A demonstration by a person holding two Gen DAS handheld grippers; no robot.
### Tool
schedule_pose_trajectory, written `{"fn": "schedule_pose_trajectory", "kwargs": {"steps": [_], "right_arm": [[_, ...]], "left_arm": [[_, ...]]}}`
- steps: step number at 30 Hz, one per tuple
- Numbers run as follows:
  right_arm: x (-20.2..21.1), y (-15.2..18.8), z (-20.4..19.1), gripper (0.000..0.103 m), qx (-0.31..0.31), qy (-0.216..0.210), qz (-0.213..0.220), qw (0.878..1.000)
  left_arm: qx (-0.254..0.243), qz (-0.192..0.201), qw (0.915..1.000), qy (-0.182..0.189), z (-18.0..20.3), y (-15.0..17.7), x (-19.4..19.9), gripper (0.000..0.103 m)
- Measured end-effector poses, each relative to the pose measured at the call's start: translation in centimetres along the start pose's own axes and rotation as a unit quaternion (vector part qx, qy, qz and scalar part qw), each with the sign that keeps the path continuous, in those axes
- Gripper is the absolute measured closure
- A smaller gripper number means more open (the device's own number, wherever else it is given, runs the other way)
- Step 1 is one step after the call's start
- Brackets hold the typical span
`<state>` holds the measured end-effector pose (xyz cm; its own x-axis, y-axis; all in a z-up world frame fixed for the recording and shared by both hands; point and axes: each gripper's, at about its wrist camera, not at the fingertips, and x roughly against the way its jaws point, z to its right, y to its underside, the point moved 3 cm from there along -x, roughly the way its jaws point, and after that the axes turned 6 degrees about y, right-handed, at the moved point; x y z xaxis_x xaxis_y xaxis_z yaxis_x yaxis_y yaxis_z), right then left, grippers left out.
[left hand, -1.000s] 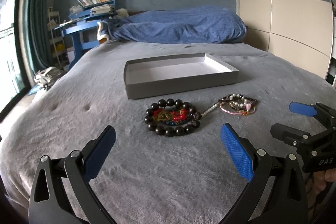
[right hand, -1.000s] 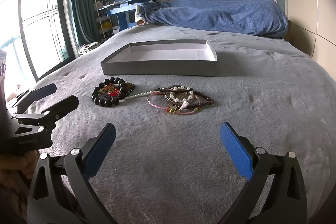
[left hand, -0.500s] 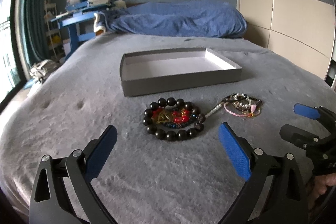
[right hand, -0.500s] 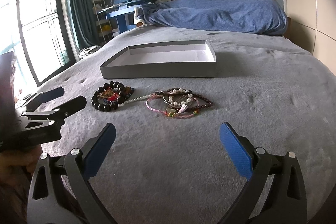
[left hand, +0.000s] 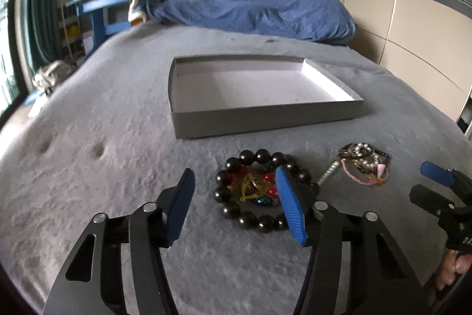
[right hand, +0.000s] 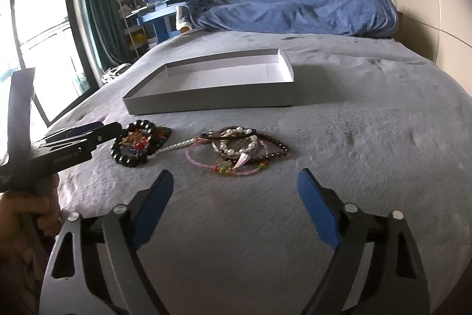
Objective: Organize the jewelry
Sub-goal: 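Grasp the pearl ring hair clip and black hair tie with the right tool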
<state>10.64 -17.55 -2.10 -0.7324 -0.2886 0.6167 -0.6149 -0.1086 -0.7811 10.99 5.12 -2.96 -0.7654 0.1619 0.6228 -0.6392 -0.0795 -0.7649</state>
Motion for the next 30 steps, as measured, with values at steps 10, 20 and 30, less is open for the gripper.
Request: {"fn": "schedule_pose_trajectory", "kwargs": {"steps": [10,20,30], "right_arm": [[-2.6,-2.0,0.0,0.024,0.004,-0.003,-0.018,1.0],[-6.4,-3.4,-0.1,0.031,-0.005,-0.001,-0.062,0.998],[-7.1,-3.8,0.7,0.063,-0.029,-0.026,-0.06,0.997]], "left_arm": [[0.031,-0.033,0.9986,0.026,-2.0,-0.9,-2.1,0.05],[0.006,-0.031,0.999,0.031,-0.8,-0.1,-2.1,0.05],[0.006,-0.035,0.9989,0.03,-0.7,-0.2,-2.4,0.051]]}}
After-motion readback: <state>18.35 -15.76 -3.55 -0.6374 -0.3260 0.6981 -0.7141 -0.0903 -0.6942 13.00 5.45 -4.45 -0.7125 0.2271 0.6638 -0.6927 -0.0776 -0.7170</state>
